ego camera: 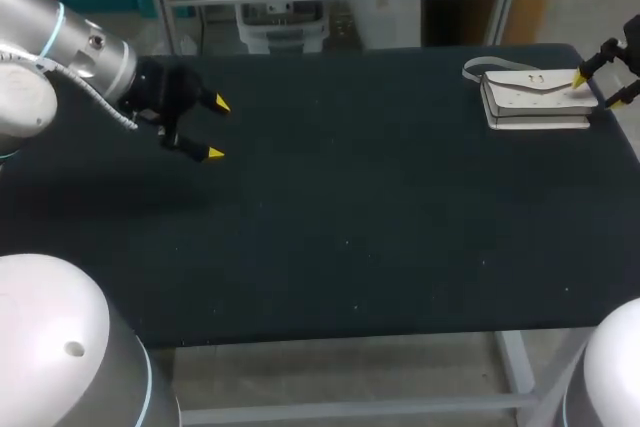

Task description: Pick up the bag, open it, inspect its contents, close it, and place it on the opposite side

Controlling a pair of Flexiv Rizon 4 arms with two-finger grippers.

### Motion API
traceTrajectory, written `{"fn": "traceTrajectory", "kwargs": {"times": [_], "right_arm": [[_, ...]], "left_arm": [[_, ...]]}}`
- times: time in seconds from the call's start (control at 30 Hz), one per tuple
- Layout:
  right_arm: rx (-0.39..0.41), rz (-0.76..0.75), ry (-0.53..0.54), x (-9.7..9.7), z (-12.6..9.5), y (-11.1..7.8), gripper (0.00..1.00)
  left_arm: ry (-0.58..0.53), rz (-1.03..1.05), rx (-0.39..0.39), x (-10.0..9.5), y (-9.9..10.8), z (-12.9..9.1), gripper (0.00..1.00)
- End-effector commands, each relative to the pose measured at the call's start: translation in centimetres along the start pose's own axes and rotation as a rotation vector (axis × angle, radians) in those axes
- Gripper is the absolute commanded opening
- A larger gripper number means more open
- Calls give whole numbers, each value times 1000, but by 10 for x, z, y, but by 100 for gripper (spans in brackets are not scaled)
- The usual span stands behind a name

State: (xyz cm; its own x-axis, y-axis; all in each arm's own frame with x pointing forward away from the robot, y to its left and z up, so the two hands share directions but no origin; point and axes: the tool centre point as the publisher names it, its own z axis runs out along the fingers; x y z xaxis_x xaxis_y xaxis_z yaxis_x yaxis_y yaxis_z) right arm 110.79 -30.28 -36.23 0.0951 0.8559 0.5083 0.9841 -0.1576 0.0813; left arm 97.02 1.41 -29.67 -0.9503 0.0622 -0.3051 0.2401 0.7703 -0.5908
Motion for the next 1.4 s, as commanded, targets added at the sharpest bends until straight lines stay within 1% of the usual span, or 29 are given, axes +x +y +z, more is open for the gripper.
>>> {"fn": "traceTrajectory", "kwargs": {"times": [0.03,0.13,0.17,0.2,0.33,0.4,0.43,0.5,0.63,0.67,0.7,0.73,0.77,0.8,0.97,1.03,1.17,1.3,1.4], "right_arm": [[-13,2,20,-6,9,11,92],[-27,3,22,-5,11,18,80],[-29,3,23,-5,11,21,73],[-33,1,27,-4,12,23,69],[-37,-5,30,-1,12,28,61],[-37,-7,31,0,13,30,55],[-37,-8,31,0,15,31,50],[-32,-9,42,-1,19,33,46],[-25,-9,62,-1,28,35,44],[-24,-8,67,-1,30,35,42],[-23,-9,73,0,32,36,36],[-23,-9,76,0,33,36,22],[-23,-12,83,2,34,35,5],[-24,-17,88,4,34,35,0],[-23,-41,92,16,36,27,0],[-23,-50,100,21,37,23,0],[-23,-67,113,30,39,15,0],[-26,-86,124,47,43,3,0],[-24,-106,134,61,48,-7,0]], "left_arm": [[8,-4,5,-3,3,1,100],[14,-6,1,-2,4,1,100],[14,-6,-3,-1,4,1,100],[17,-6,-5,0,5,2,100],[24,-13,-13,1,7,4,100],[28,-17,-14,2,7,5,100],[29,-18,-14,2,7,6,100],[31,-19,-14,3,7,6,100],[35,-21,-13,5,7,6,100],[36,-21,-13,5,7,6,100],[36,-20,-14,6,7,6,100],[36,-18,-16,7,7,6,100],[37,-16,-17,7,7,6,100],[33,-18,-25,8,7,6,100],[104,-105,-42,3,11,7,100],[138,-133,-28,3,14,7,100],[154,-146,-14,6,17,6,100],[159,-139,-21,13,17,9,100],[184,-152,-24,16,17,11,100]]}}
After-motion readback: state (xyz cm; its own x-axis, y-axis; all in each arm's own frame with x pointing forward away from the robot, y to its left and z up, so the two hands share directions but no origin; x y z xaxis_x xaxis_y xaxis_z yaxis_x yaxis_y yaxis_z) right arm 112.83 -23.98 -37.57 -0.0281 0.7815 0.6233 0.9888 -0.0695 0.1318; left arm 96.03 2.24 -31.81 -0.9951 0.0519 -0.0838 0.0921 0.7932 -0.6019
